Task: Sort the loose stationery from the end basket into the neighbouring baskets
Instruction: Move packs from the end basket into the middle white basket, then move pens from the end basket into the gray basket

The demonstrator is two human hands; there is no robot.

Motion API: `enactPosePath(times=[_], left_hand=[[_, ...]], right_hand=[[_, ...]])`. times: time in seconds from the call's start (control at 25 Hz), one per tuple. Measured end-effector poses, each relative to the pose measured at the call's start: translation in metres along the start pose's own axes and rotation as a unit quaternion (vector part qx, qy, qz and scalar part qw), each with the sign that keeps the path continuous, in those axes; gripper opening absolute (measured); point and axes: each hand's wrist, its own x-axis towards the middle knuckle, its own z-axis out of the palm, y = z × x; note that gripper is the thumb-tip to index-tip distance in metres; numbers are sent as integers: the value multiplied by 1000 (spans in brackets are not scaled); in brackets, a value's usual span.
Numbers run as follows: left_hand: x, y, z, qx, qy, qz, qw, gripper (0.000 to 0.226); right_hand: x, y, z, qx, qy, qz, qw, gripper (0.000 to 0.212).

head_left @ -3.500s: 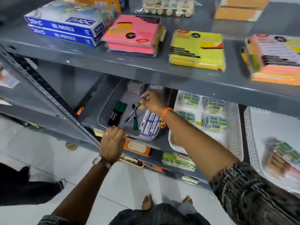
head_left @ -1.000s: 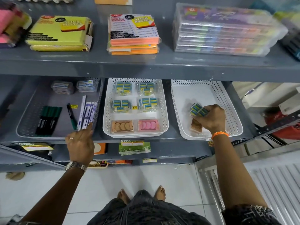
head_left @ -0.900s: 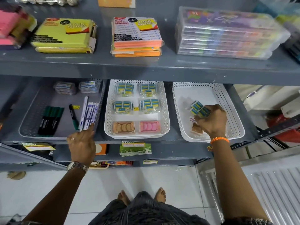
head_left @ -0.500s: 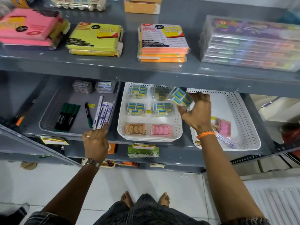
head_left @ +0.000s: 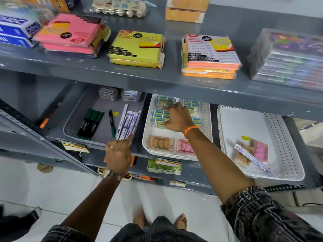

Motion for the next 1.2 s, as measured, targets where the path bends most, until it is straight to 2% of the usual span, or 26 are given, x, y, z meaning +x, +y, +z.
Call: enactPosePath(times=[0.16,0.32,0.44,0.6,0.68,0.76,0.84,0.92,0.96,1.2], left_hand=[[0,-1,3,8,15,7,1000,37],[0,-1,4,14,22,5,1000,37],[-1,-3,6,15,30,10,999,38],[-3,-7,10,19,30,18,999,41],[-4,-8,10,20,37,12,999,42],[-4,-7,11,14,43,14,999,43],[-4,-6,11,16,44,17,999,43],[-4,-7,11,16,39,13,999,43],[-4,-6,10,14,35,8,999,41],[-4,-1,7,22,30,-5,999,34]], right_hand=[[4,-1,15,26,-32,11,999,61],[-3,1,10,45,-27,7,999,68],[-26,16,-4,130,50,36,990,69],[-81,84,-18,256,196,135,937,38],[-115,123,-18,262,224,202,917,30],[-148,160,-13,233,180,250,922,25],[-172,185,-6,201,70,285,935,21],[-183,194,1,160,-45,313,935,30],[-187,195,4,155,-60,316,934,31],[-190,188,10,158,-3,319,935,30]])
